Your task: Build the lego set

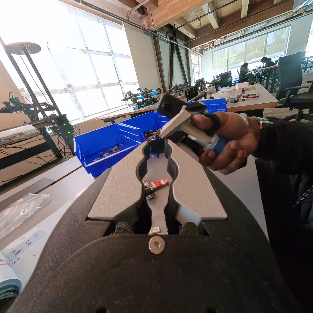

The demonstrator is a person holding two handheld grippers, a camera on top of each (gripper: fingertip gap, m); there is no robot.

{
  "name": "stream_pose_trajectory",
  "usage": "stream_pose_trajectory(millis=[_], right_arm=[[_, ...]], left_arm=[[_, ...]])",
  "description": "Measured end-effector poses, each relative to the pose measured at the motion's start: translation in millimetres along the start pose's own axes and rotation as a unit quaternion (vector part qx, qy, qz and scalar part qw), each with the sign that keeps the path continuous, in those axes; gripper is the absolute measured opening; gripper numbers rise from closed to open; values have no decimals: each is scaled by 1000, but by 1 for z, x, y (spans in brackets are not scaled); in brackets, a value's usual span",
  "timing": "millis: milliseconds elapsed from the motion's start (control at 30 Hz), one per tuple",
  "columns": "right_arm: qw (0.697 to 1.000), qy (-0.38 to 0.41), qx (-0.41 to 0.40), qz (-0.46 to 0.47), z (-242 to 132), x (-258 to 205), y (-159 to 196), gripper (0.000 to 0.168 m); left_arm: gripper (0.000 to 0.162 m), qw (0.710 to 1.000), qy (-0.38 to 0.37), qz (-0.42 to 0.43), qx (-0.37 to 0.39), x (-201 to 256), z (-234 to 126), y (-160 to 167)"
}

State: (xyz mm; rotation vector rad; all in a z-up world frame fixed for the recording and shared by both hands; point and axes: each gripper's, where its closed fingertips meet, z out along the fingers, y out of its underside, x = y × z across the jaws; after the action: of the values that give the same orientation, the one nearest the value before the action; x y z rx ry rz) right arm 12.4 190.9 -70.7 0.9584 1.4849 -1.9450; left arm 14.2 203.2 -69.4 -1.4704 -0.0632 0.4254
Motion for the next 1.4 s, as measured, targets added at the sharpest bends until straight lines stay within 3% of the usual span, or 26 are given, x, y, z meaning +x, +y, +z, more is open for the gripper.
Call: stream_pose_trajectory(millis=[233, 367, 467, 567, 667, 767, 1167, 1400], right_arm=[[995, 48, 9, -87, -2, 4, -4, 14], [985, 79, 31, -151, -7, 7, -13, 15], [971, 117, 40, -206, -10, 14, -16, 16], [932, 195, 29, -304, -14, 29, -17, 16], [874, 260, -1, -410, -15, 40, -14, 16], [823, 298, -32, -482, -13, 47, -8, 16], [739, 365, -83, -560, -13, 75, 0, 17], [776, 353, -57, -520, -14, 78, -4, 16]], left_arm=[[19, 998, 10, -57, 0, -2, 0, 2], [29, 980, 30, -193, 26, -12, -3, -2], [39, 933, 40, -351, 64, -27, -5, -7], [40, 854, 48, -515, 58, -36, 0, 10], [40, 803, 55, -593, 12, -27, 7, 36], [40, 780, 41, -625, -10, -24, 13, 50], [9, 798, -17, -601, -41, -24, 20, 71], [9, 850, -48, -520, -64, -27, 23, 73]])
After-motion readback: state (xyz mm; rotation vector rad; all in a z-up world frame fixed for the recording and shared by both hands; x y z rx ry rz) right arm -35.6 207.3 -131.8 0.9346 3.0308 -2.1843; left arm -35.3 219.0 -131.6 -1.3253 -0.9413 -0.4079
